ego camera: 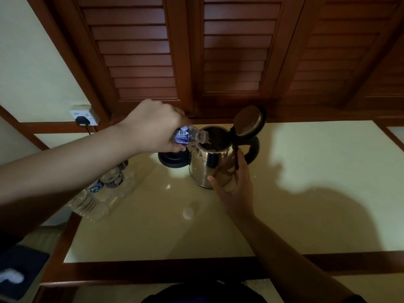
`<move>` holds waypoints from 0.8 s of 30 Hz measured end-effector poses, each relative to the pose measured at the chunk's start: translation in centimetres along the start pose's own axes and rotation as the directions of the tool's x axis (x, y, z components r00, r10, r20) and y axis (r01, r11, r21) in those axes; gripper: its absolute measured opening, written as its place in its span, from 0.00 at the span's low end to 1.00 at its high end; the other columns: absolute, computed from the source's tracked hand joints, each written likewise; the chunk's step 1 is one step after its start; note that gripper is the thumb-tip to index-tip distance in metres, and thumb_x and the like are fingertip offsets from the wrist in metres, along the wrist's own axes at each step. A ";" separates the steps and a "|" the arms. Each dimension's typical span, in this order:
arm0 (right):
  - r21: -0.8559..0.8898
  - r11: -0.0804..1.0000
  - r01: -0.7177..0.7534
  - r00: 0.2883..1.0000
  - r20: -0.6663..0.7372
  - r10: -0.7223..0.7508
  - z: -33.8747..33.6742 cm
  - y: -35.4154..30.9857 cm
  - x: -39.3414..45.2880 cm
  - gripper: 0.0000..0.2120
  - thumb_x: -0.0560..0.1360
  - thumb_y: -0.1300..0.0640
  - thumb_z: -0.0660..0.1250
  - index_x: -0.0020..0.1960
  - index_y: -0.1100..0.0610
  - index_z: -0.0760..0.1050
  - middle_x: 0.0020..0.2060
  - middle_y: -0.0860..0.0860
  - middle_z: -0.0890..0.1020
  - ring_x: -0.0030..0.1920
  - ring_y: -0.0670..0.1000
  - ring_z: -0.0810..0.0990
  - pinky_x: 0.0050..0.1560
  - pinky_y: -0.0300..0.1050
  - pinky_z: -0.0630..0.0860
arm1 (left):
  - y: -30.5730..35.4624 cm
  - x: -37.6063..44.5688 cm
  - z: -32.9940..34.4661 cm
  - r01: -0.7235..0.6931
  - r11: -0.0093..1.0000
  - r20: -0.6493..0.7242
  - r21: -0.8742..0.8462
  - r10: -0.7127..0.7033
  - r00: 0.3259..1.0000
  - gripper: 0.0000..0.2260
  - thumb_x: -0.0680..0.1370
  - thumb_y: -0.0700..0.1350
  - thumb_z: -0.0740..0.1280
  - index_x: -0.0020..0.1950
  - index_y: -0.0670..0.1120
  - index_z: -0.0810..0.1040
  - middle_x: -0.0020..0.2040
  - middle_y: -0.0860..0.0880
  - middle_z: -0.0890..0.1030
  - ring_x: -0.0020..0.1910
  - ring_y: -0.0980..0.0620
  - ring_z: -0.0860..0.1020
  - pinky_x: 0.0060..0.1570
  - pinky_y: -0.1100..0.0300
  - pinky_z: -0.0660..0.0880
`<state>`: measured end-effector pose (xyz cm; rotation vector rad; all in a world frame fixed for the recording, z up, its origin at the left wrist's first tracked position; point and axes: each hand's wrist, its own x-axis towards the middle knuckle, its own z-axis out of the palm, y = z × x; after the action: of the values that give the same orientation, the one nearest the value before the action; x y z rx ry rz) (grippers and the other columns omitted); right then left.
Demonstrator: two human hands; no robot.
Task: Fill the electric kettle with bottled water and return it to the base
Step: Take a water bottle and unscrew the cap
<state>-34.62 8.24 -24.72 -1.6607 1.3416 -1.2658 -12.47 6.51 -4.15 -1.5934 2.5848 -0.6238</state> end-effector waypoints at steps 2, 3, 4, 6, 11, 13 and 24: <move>0.002 1.000 -0.006 1.000 0.003 0.006 0.0 -0.1 0.0 0.49 0.71 0.46 0.79 0.84 0.41 0.54 0.77 0.36 0.66 0.79 0.46 0.67 0.75 0.61 0.73 | 0.3 0.0 -0.7 -0.023 0.998 -0.022 -0.056 0.021 1.000 0.29 0.57 0.57 0.86 0.30 0.51 0.64 0.30 0.60 0.51 0.21 0.48 0.65 0.30 0.66 0.56; 0.004 1.000 -0.003 1.000 0.003 0.003 -0.1 -0.1 0.0 0.49 0.71 0.45 0.79 0.83 0.40 0.53 0.77 0.35 0.66 0.79 0.46 0.67 0.75 0.61 0.73 | 0.5 0.0 -1.1 -0.055 0.994 -0.061 -0.098 0.049 0.997 0.38 0.53 0.54 0.87 0.30 0.52 0.55 0.31 0.62 0.47 0.19 0.51 0.57 0.30 0.67 0.56; 0.006 1.000 0.000 1.000 0.003 0.000 -0.1 -0.1 0.0 0.49 0.71 0.45 0.78 0.83 0.39 0.53 0.77 0.36 0.66 0.79 0.46 0.67 0.75 0.61 0.73 | 0.6 0.2 -1.4 -0.091 0.984 -0.093 -0.150 0.078 0.993 0.44 0.50 0.51 0.88 0.32 0.54 0.48 0.33 0.62 0.45 0.21 0.54 0.51 0.29 0.67 0.56; 0.013 1.000 0.006 1.000 0.002 -0.006 0.0 -0.1 0.0 0.49 0.71 0.44 0.78 0.83 0.38 0.53 0.79 0.41 0.67 0.79 0.47 0.67 0.74 0.62 0.73 | 0.8 0.3 -1.7 -0.146 0.969 -0.143 -0.200 0.118 0.983 0.52 0.47 0.49 0.89 0.39 0.58 0.43 0.34 0.62 0.43 0.23 0.53 0.51 0.26 0.66 0.58; 0.015 1.000 -0.019 1.000 0.011 0.018 -0.1 0.0 0.0 0.49 0.71 0.43 0.78 0.84 0.41 0.55 0.80 0.44 0.67 0.80 0.48 0.67 0.75 0.62 0.73 | 0.7 0.3 -1.2 -0.241 0.953 -0.210 -0.183 0.201 0.957 0.55 0.45 0.48 0.89 0.43 0.58 0.42 0.38 0.62 0.43 0.15 0.46 0.69 0.26 0.64 0.61; 0.018 1.000 -0.020 1.000 0.009 0.020 -0.1 0.0 0.1 0.50 0.71 0.43 0.78 0.85 0.44 0.55 0.79 0.42 0.67 0.80 0.48 0.67 0.75 0.62 0.73 | 0.4 0.5 -1.0 -0.266 0.951 -0.205 -0.157 0.232 0.951 0.51 0.46 0.49 0.89 0.38 0.60 0.45 0.34 0.62 0.45 0.16 0.45 0.71 0.26 0.63 0.62; 0.021 1.000 -0.009 1.000 0.003 0.009 0.0 0.5 0.1 0.51 0.71 0.46 0.80 0.85 0.44 0.55 0.80 0.45 0.67 0.80 0.48 0.67 0.73 0.62 0.74 | 0.9 0.8 -0.2 -0.259 0.965 -0.203 0.048 0.263 0.943 0.24 0.49 0.41 0.88 0.32 0.39 0.77 0.27 0.43 0.74 0.22 0.43 0.74 0.22 0.59 0.70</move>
<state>-34.75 8.01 -25.15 -1.6397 1.3290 -1.2676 -13.66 6.22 -4.16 -1.2041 2.8588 -0.8279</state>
